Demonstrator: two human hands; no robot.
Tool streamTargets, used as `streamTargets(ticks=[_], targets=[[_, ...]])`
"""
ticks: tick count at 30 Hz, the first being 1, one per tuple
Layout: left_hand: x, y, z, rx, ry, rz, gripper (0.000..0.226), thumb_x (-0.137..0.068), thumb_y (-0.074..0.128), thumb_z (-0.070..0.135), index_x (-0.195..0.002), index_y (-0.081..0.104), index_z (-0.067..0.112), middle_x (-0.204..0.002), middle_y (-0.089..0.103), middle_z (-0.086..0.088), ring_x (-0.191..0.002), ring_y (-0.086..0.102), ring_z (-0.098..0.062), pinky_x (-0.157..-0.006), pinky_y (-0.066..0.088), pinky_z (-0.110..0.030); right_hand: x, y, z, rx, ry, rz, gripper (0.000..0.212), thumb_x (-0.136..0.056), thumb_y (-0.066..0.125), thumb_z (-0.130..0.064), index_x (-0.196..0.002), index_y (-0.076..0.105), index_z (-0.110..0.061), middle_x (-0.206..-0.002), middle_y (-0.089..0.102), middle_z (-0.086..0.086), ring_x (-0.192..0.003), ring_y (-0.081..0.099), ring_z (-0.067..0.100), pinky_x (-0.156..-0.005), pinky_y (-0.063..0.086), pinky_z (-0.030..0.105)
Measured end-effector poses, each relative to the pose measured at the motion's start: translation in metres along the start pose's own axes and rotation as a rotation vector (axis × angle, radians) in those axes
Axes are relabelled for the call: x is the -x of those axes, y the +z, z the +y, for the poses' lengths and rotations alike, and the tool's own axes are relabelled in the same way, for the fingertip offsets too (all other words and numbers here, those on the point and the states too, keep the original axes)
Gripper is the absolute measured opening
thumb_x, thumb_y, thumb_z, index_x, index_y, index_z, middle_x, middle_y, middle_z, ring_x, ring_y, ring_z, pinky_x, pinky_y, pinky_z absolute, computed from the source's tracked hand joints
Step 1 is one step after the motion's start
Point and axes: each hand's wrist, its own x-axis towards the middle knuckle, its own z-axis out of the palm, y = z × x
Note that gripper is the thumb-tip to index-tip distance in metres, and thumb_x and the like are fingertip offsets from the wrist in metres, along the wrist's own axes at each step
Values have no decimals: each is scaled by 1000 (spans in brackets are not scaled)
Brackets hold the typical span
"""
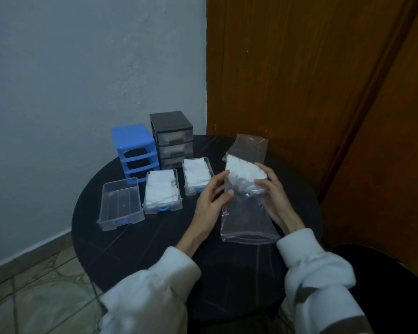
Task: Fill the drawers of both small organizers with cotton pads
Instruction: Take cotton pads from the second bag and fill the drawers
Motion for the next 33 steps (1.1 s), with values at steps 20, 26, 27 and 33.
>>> streamTargets(ticks=[20, 26, 27, 33], targets=[[-12, -5, 5, 113, -147, 150, 10, -89, 57, 10, -80, 57, 14, -90, 61, -3, -84, 58, -17, -65, 50, -26, 10, 2, -2, 159, 12, -125, 17, -88, 57, -13, -100, 68, -9, -109, 65, 3, -102, 61, 19, -73, 54, 27], [-15, -4, 3, 181, -155, 190, 20, -88, 59, 6, -69, 55, 12, -73, 59, -2, -68, 54, -15, -54, 44, -21, 6, 1, 4, 201, -55, -122, 22, -85, 60, -11, -101, 67, 3, -107, 67, 15, -99, 62, 21, -83, 51, 32], [-15, -5, 2, 192, -143, 172, 19, -87, 59, 5, -70, 57, 12, -76, 60, -3, -70, 55, -16, -57, 45, -24, 6, 2, 3, 197, -69, -120, 19, -84, 61, -8, -99, 68, 1, -104, 68, 12, -97, 63, 18, -82, 52, 29], [-13, -5, 3, 193, -155, 151, 9, -88, 59, 5, -81, 61, 11, -80, 67, -4, -73, 62, -15, -66, 51, -27, 9, 5, -1, 212, -109, -80, 14, -85, 62, -7, -95, 68, -15, -93, 69, -7, -87, 66, 5, -70, 51, 18]])
